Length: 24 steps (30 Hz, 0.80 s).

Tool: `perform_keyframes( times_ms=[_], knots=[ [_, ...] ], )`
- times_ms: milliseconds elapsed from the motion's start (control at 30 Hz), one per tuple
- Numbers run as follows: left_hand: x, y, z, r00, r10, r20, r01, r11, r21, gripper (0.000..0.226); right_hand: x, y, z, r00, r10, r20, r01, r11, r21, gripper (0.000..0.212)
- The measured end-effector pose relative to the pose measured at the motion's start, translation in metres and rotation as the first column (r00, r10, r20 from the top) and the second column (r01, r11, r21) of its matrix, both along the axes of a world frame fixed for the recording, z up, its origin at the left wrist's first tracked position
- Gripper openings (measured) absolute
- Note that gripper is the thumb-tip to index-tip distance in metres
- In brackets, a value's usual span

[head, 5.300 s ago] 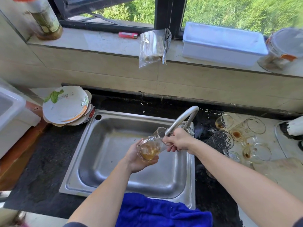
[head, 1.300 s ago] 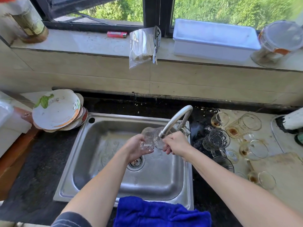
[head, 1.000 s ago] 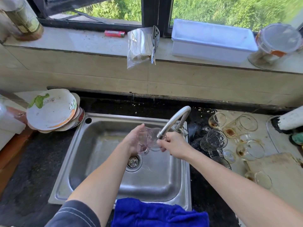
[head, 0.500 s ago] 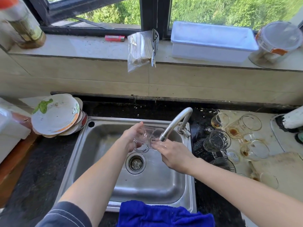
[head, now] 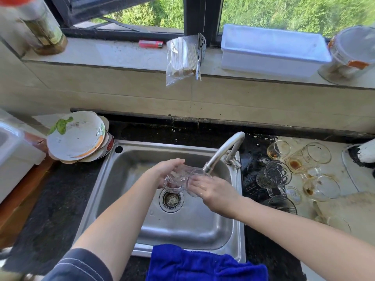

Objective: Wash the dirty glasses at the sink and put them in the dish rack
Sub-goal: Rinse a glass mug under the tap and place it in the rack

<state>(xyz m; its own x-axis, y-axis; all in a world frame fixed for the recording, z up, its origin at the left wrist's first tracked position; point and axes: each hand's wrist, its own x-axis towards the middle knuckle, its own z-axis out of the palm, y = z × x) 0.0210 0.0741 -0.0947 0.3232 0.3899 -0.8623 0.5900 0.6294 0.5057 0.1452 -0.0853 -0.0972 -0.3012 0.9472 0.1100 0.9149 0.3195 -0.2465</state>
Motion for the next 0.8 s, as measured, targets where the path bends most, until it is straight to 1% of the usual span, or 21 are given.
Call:
perform_keyframes(
  times_ms=[67, 133, 167, 200, 267, 300, 333, 400, 433, 467, 533, 567, 633, 700, 733, 800],
  knots=[
    [-0.002, 0.000, 0.003, 0.998, -0.067, -0.008, 0.067, 0.998, 0.012, 0.032, 0.000, -0.002, 0.001, 1.000, 0.007, 0.011, -0.008, 0.996, 0.086, 0.027],
    [-0.003, -0.003, 0.007, 0.998, -0.066, 0.017, 0.066, 0.998, -0.014, 0.035, -0.005, 0.006, 0.008, 0.998, -0.069, 0.011, 0.068, 0.994, 0.091, 0.015],
    [-0.007, -0.001, 0.006, 0.998, -0.041, 0.051, 0.043, 0.999, -0.030, 0.037, -0.006, 0.010, 0.010, 0.993, -0.121, 0.009, 0.120, 0.991, 0.067, 0.010],
    [-0.013, 0.000, 0.004, 0.995, -0.003, 0.102, 0.009, 0.998, -0.058, 0.039, -0.007, 0.012, 0.012, 0.984, -0.176, -0.005, 0.176, 0.984, 0.005, 0.009],
    [-0.032, 0.001, -0.002, 0.964, 0.128, 0.233, -0.094, 0.984, -0.153, 0.042, -0.002, 0.011, 0.015, 0.944, -0.328, -0.038, 0.316, 0.930, -0.189, 0.027],
    [-0.039, -0.002, -0.008, 0.932, 0.204, 0.300, -0.148, 0.968, -0.201, 0.045, -0.001, 0.009, 0.014, 0.922, -0.385, -0.039, 0.366, 0.901, -0.234, 0.034],
    [-0.042, -0.009, -0.014, 0.903, 0.235, 0.360, -0.162, 0.962, -0.220, 0.048, -0.002, 0.007, 0.013, 0.904, -0.425, -0.052, 0.400, 0.881, -0.254, 0.037],
    [-0.036, -0.024, -0.018, 0.884, 0.210, 0.417, -0.146, 0.973, -0.180, 0.051, -0.011, 0.013, 0.015, 0.876, -0.476, -0.076, 0.437, 0.852, -0.288, 0.037],
    [-0.029, -0.030, -0.019, 0.880, 0.219, 0.422, -0.166, 0.973, -0.158, 0.049, -0.018, 0.016, 0.015, 0.861, -0.498, -0.103, 0.451, 0.841, -0.298, 0.034],
    [-0.021, -0.034, -0.019, 0.872, 0.258, 0.417, -0.218, 0.966, -0.142, 0.043, -0.025, 0.018, 0.016, 0.845, -0.514, -0.148, 0.457, 0.837, -0.300, 0.031],
    [-0.011, -0.033, -0.016, 0.871, 0.346, 0.348, -0.348, 0.935, -0.059, 0.014, -0.033, 0.016, 0.015, 0.841, -0.496, -0.215, 0.431, 0.855, -0.287, 0.029],
    [-0.010, -0.030, -0.016, 0.878, 0.373, 0.299, -0.387, 0.922, -0.012, 0.007, -0.032, 0.011, 0.016, 0.865, -0.447, -0.227, 0.385, 0.883, -0.269, 0.027],
    [-0.013, -0.023, -0.021, 0.899, 0.376, 0.226, -0.398, 0.916, 0.058, 0.010, -0.018, 0.000, 0.018, 0.935, -0.290, -0.203, 0.255, 0.949, -0.184, 0.024],
    [-0.012, -0.021, -0.020, 0.926, 0.324, 0.194, -0.345, 0.935, 0.080, 0.011, -0.007, 0.000, 0.017, 0.975, -0.186, -0.124, 0.171, 0.978, -0.123, 0.032],
    [-0.010, -0.022, -0.019, 0.940, 0.285, 0.187, -0.304, 0.949, 0.085, 0.011, -0.008, 0.007, 0.018, 0.981, -0.173, -0.090, 0.164, 0.981, -0.100, 0.032],
    [-0.004, -0.021, -0.013, 0.963, 0.221, 0.152, -0.239, 0.964, 0.117, 0.012, -0.015, 0.017, 0.016, 0.985, -0.170, -0.028, 0.167, 0.982, -0.086, 0.026]
  ],
)
